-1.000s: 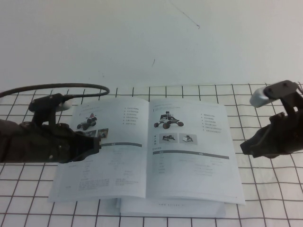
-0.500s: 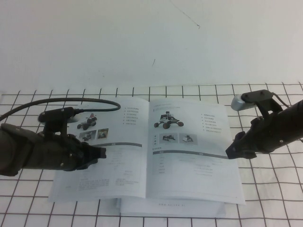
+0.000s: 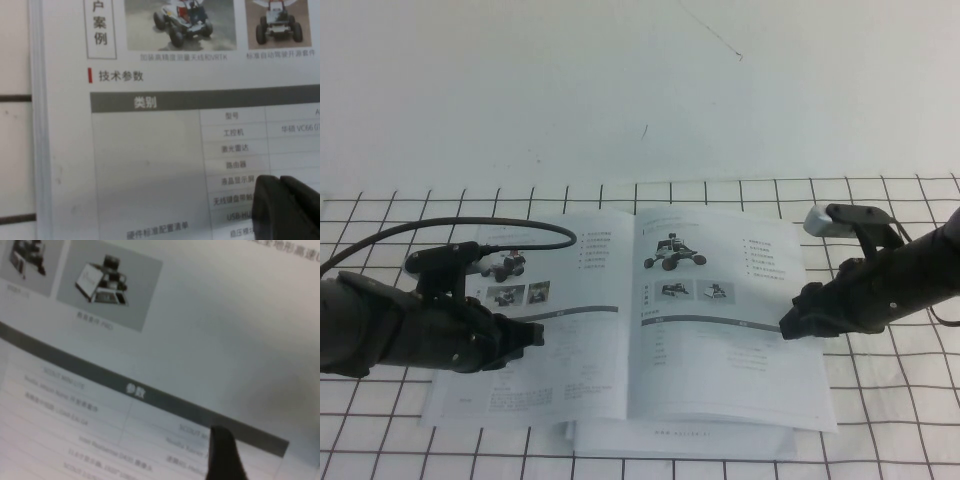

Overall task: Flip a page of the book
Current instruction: Open the closed book

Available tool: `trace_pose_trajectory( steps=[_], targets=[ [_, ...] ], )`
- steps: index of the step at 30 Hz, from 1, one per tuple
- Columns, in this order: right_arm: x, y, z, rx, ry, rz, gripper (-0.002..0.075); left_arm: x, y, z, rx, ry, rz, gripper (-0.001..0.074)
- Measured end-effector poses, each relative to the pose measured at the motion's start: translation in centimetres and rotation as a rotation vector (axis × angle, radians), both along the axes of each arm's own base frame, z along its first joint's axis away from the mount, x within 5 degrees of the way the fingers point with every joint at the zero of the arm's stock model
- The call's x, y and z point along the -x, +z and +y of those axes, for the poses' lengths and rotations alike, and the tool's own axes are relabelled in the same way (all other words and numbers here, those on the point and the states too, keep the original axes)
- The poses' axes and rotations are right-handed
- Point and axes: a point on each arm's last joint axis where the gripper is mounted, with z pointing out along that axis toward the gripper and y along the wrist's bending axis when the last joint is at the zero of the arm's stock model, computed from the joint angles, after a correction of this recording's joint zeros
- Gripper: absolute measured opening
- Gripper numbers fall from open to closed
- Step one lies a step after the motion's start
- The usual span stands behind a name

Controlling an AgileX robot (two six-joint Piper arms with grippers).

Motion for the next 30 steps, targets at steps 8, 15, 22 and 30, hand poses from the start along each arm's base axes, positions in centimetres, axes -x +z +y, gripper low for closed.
trace_pose_trajectory(
  steps=[8,15,22,30],
  targets=[
    [-0.2,0.1,0.7,-0.095,-0.016,-0.006,0.0402,-0.2,-0.1,0.0,0.001,-0.001,0.001,-0.0002],
    [-0.2,0.2,1.1,-0.159,-0.016,0.002,0.0402,-0.2,-0.1,0.0,0.001,-0.002,0.000,-0.0002],
    [-0.4,1.3,2.2,-0.333,-0.019,-0.022,0.0402,-0.2,-0.1,-0.1,0.010,0.009,0.002,-0.0002],
    [-0.6,1.4,2.2,-0.333,-0.011,-0.052,0.0402,-0.2,-0.1,-0.1,0.011,0.011,0.003,-0.0002]
  ],
)
